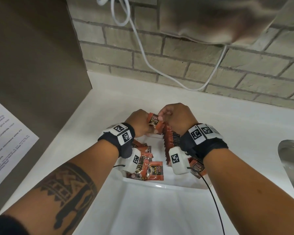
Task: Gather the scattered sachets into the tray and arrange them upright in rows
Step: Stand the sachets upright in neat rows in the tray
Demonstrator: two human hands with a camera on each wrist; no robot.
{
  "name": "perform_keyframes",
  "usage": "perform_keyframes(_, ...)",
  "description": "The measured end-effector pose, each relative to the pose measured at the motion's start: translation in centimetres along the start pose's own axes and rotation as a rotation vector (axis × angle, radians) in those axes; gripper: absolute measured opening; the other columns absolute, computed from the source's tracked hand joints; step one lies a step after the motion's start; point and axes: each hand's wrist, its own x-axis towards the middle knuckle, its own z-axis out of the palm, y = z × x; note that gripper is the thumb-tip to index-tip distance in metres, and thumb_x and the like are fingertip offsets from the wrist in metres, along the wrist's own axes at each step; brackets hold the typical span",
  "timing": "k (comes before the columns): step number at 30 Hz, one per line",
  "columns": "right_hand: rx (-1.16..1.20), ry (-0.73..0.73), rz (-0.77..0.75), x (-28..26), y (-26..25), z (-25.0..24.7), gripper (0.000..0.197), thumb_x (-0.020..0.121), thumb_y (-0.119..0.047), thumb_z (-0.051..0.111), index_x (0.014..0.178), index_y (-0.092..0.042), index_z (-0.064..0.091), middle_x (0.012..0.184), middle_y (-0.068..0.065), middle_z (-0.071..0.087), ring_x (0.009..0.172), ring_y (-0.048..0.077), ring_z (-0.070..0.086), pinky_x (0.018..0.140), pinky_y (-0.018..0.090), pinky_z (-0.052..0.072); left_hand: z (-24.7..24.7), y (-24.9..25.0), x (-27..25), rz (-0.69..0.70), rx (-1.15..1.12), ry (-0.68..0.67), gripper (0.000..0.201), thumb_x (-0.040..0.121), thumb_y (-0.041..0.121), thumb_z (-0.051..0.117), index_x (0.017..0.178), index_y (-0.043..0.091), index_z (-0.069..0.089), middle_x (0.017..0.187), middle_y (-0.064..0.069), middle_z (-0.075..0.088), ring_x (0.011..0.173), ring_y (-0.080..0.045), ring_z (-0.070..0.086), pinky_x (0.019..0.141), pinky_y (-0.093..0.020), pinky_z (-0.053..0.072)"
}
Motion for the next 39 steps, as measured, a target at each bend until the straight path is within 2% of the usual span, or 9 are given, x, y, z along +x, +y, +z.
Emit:
perform_keyframes(2, -0.085, 0.016, 0.004, 0.2, -0.1, -0.1, 0.015, 0.087, -0.013, 0.068, 0.078, -0.023, 0.074, 0.067, -0.018, 0.063, 0.066, -0.002, 0.059, 0.052, 0.004, 0.038, 0.0, 0.1, -0.1, -0.001, 0.121, 0.068, 0.029, 0.078, 0.025, 0.085, 0.100, 0.009, 0.074, 0.089, -0.003, 0.071, 0.087, -0.022, 0.067, 0.070, -0.023, 0.043)
perform_keyframes(5, -0.266, -0.041, 0.039, 0.5, -0.1, 0.1, 0.020, 0.085, -0.014, 0.064, 0.073, -0.028, 0.073, 0.071, -0.018, 0.061, 0.079, 0.007, 0.061, 0.057, 0.014, 0.039, -0.2, 0.3, -0.2, -0.130, 0.320, 0.091, 0.043, 0.080, 0.033, 0.083, 0.103, 0.003, 0.062, 0.098, -0.005, 0.064, 0.094, -0.025, 0.063, 0.071, -0.028, 0.043)
perform_keyframes(9, -0.395, -0.109, 0.124, 0.9, 0.4, 1.1, 0.020, 0.082, -0.020, 0.070, 0.068, -0.034, 0.070, 0.085, -0.006, 0.062, 0.097, 0.019, 0.062, 0.078, 0.030, 0.055, 0.7, 0.3, 0.2, -0.171, 0.375, -0.035, 0.033, 0.091, 0.028, 0.067, 0.068, 0.010, 0.052, 0.070, -0.004, 0.058, 0.064, -0.018, 0.056, 0.054, -0.025, 0.040)
perform_keyframes(12, -0.434, -0.079, 0.129, 1.0, 0.6, 2.0, 0.018, 0.081, -0.023, 0.068, 0.067, -0.033, 0.072, 0.097, 0.003, 0.064, 0.101, 0.024, 0.060, 0.087, 0.036, 0.056, 1.6, 0.6, 0.5, -0.131, 0.416, -0.181, 0.033, 0.092, 0.033, 0.063, 0.066, 0.013, 0.056, 0.069, -0.002, 0.059, 0.064, -0.017, 0.055, 0.060, -0.027, 0.042)
perform_keyframes(15, -0.479, -0.048, 0.107, 1.1, 0.8, 2.6, 0.017, 0.086, -0.027, 0.061, 0.090, -0.025, 0.077, 0.105, 0.005, 0.060, 0.105, 0.025, 0.056, 0.090, 0.039, 0.055, 2.8, 0.9, 0.7, -0.070, 0.501, -0.329, 0.038, 0.095, 0.040, 0.058, 0.067, 0.015, 0.057, 0.070, -0.001, 0.056, 0.070, -0.018, 0.056, 0.065, -0.028, 0.042)
perform_keyframes(18, -0.477, -0.044, 0.109, 1.2, 0.9, 2.7, 0.018, 0.088, -0.025, 0.062, 0.097, -0.023, 0.078, 0.110, 0.005, 0.059, 0.108, 0.024, 0.055, 0.091, 0.040, 0.055, 3.5, 0.6, 1.5, -0.046, 0.591, -0.411, 0.035, 0.098, 0.043, 0.052, 0.086, 0.012, 0.063, 0.077, -0.001, 0.057, 0.085, -0.022, 0.060, 0.072, -0.031, 0.046)
perform_keyframes(25, -0.381, -0.043, 0.071, 1.2, 0.8, 2.0, 0.025, 0.087, -0.014, 0.064, 0.072, -0.033, 0.070, 0.103, 0.001, 0.060, 0.098, 0.026, 0.060, 0.086, 0.040, 0.056, 3.5, 0.6, 2.3, -0.062, 0.617, -0.449, 0.044, 0.101, 0.044, 0.048, 0.107, 0.006, 0.069, 0.097, -0.009, 0.067, 0.094, -0.023, 0.062, 0.085, -0.033, 0.050)
perform_keyframes(35, -0.383, -0.035, 0.053, 1.1, 1.1, 1.9, 0.011, 0.088, -0.019, 0.067, 0.088, -0.029, 0.072, 0.110, 0.001, 0.056, 0.108, 0.021, 0.056, 0.091, 0.041, 0.053, 3.4, 0.8, 2.7, -0.011, 0.778, -0.499, 0.046, 0.104, 0.046, 0.038, 0.075, 0.015, 0.055, 0.082, -0.003, 0.058, 0.087, -0.021, 0.056, 0.091, -0.035, 0.050)
perform_keyframes(39, -0.361, 0.008, 0.033, 1.0, 1.3, 1.9, 0.010, 0.088, -0.022, 0.067, 0.092, -0.028, 0.072, 0.107, 0.001, 0.056, 0.106, 0.020, 0.057, 0.091, 0.040, 0.052, 3.2, 0.9, 2.4, -0.010, 0.746, -0.483, 0.045, 0.105, 0.043, 0.039, 0.083, 0.011, 0.062, 0.086, -0.003, 0.059, 0.089, -0.022, 0.057, 0.093, -0.035, 0.050)
